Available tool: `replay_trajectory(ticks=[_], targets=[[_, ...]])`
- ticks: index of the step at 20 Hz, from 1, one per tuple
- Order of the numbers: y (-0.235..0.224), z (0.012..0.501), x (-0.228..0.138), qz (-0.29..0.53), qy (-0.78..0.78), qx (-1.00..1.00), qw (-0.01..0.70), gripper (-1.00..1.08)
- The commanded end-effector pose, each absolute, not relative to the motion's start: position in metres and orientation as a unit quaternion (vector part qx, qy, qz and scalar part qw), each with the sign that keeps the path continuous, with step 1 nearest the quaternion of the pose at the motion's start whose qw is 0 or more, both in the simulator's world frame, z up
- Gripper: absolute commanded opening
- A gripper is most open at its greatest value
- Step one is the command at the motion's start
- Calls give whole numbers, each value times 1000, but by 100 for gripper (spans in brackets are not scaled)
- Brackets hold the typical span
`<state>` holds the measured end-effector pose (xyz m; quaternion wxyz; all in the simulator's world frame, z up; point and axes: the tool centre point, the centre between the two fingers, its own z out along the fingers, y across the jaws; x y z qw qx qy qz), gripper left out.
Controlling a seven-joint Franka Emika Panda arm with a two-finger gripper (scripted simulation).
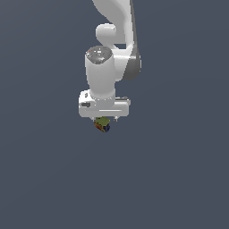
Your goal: Pick up the object and move it to a goal position.
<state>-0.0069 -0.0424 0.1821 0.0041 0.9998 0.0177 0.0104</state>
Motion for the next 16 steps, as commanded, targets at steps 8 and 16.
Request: replay_trajectory(ticks=[8,16], targets=[[-52,165,-21,7,115,993,5,100],[-60,148,-37,4,212,977,5,100]])
